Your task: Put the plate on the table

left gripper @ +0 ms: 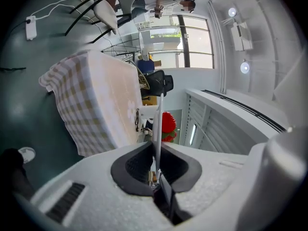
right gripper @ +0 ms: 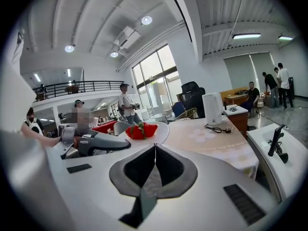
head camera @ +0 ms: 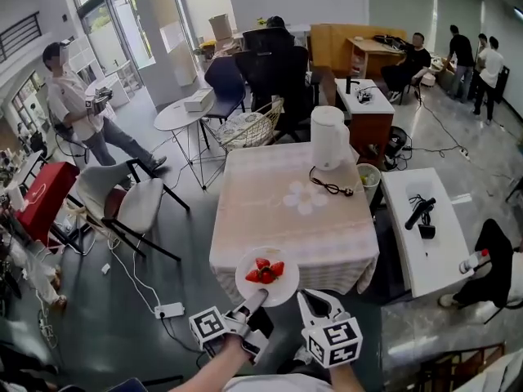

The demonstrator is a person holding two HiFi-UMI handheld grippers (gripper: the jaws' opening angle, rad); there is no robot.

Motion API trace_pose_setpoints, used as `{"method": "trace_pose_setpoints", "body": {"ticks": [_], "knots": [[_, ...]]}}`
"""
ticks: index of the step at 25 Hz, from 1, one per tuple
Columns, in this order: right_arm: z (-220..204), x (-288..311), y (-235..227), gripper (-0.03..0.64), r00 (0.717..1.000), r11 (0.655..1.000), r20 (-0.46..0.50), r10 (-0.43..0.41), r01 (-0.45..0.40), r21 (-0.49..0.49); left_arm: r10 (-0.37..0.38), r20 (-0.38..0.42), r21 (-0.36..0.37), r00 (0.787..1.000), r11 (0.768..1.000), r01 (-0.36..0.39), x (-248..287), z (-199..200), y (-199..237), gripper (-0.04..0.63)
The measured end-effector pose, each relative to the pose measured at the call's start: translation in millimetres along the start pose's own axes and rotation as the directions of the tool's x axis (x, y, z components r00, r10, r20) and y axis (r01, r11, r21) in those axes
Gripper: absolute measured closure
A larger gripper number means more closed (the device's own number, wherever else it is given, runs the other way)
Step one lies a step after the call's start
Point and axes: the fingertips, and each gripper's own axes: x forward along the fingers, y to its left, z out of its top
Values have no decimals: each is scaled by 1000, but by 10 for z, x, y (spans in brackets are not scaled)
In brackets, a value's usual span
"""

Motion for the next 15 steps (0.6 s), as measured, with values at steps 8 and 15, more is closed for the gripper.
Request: {"method": "trace_pose_setpoints", "body": {"ticks": [8,15], "knots": [[49,-35,-434,612,1000,1000,-7,-7,7,4,10,-6,-6,1000,1000,-10,358,-215,-20,569],[44,27,-561,612,1000,1000,-11,2,-2,7,20,-9,2,1000,1000,-20,515,-243,-17,569]]}}
